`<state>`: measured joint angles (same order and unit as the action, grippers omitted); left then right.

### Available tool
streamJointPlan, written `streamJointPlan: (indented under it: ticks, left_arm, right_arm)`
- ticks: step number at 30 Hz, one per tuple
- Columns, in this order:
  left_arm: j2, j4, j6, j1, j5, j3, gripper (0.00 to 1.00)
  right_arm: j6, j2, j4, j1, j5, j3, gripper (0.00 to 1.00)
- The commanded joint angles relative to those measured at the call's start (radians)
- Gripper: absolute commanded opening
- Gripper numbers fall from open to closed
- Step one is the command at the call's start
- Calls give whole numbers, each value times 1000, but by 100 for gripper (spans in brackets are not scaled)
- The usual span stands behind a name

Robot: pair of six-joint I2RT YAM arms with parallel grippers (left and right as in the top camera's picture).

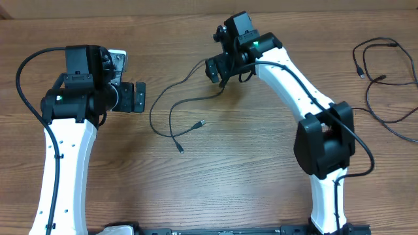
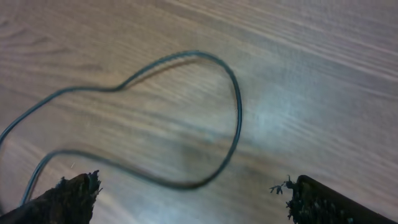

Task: Untangle cables

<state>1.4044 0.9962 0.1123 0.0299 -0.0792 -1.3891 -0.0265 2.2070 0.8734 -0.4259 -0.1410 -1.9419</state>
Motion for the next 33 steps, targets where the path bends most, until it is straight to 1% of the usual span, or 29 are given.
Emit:
streamJointPlan:
  ticks: [1,4,11,14,19,21,24,27,30,32,33]
  left_arm:
    - [-4,-2,19,2,-15,-18,99]
    - [-4,-2,19,2,-15,-18,99]
    - [-4,-2,19,2,-15,-18,99]
    - [-4,-2,19,2,-15,-18,99]
    - [-4,-2,19,2,-15,-18,100]
    - [-4,-2,19,2,-15,-18,100]
    - [-4,-2,19,2,-15,-18,100]
    - [-4,-2,19,2,-15,-18,100]
    - [-4,-2,19,2,-15,-18,100]
    - [-4,-2,19,2,-15,-18,99]
    - [-4,-2,19,2,-15,-18,100]
  right_arm:
    - [-2,56,-70,0,30,-1,100]
    - [-2,103,-151,0,72,-1,100]
    - [-2,177,-285,1,74,-1,99]
    - [-2,199,-312,1,74,-1,92]
    - [-2,231,-326,1,73,-1,86]
    - [-2,242,-326,1,73,-1,82]
    - [-2,247,-329,1,73,-1,81]
    - [-2,247,-329,1,73,-1,71]
    - [-2,247,-327,1,73,-1,56]
    - [-2,247,-327,1,73,-1,41]
    - [-2,247,-326,1,73,-1,35]
